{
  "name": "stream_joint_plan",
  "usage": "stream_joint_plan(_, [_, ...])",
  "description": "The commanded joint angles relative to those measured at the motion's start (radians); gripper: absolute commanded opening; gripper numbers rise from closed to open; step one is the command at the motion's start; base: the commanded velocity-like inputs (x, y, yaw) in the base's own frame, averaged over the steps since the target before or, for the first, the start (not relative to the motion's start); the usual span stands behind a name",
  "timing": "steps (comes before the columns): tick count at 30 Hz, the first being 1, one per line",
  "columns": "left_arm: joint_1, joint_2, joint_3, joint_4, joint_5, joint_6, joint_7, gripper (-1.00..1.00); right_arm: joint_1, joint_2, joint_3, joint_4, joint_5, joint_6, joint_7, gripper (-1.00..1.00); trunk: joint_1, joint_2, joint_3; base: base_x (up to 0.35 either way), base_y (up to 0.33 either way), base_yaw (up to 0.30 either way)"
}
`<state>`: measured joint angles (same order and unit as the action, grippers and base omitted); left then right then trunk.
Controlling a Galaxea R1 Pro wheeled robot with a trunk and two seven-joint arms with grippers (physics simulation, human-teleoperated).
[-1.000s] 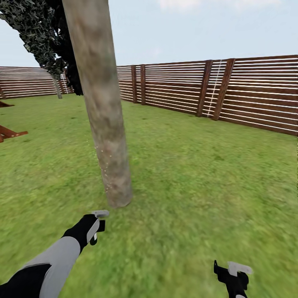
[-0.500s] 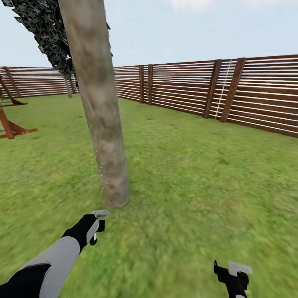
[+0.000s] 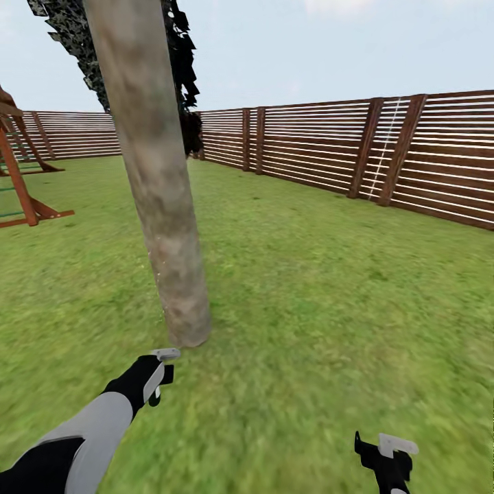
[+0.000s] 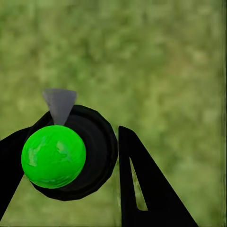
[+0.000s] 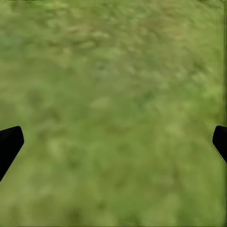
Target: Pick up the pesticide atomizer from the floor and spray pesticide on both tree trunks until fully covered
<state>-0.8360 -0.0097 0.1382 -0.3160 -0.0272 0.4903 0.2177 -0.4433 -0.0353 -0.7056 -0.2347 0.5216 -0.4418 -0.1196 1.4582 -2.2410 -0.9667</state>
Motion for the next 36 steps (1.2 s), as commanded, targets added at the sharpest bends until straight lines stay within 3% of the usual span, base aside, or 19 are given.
stream_joint_plan(1, [0.000, 0.000, 0.000, 0.000, 0.000, 0.000, 0.000, -1.00, 0.000, 0.000, 0.000, 0.000, 0.000, 0.000, 0.000, 1.00, 0.000, 0.000, 0.000, 0.019, -0.281, 0.158])
stream_joint_plan(13, [0.000, -0.001, 0.000, 0.000, 0.000, -0.001, -0.001, -1.00, 0.000, 0.000, 0.000, 0.000, 0.000, 0.000, 0.000, 1.00, 0.000, 0.000, 0.000, 0.001, -0.282, 0.260])
stream_joint_plan(21, [0.000, 0.000, 0.001, 0.000, 0.000, -0.001, -0.002, -1.00, 0.001, -0.003, 0.000, -0.001, 0.001, 0.000, 0.000, 1.00, 0.000, 0.000, 0.000, 0.022, -0.288, 0.020])
stream_joint_plan(31, [0.000, 0.009, 0.000, 0.004, 0.000, 0.000, -0.003, -1.00, 0.002, -0.008, 0.000, -0.002, 0.002, 0.000, 0.002, 1.00, 0.000, 0.000, 0.000, 0.229, -0.235, 0.000])
stream_joint_plan(34, [0.000, -0.004, -0.005, 0.006, -0.001, -0.002, -0.003, -1.00, 0.002, -0.006, 0.000, -0.002, 0.002, 0.000, 0.002, 1.00, 0.000, 0.000, 0.000, 0.050, -0.042, 0.000])
stream_joint_plan(36, [0.000, -0.030, -0.007, 0.005, -0.004, -0.003, -0.003, -1.00, 0.002, -0.004, 0.000, -0.001, 0.002, 0.000, 0.002, 1.00, 0.000, 0.000, 0.000, 0.007, -0.006, 0.000])
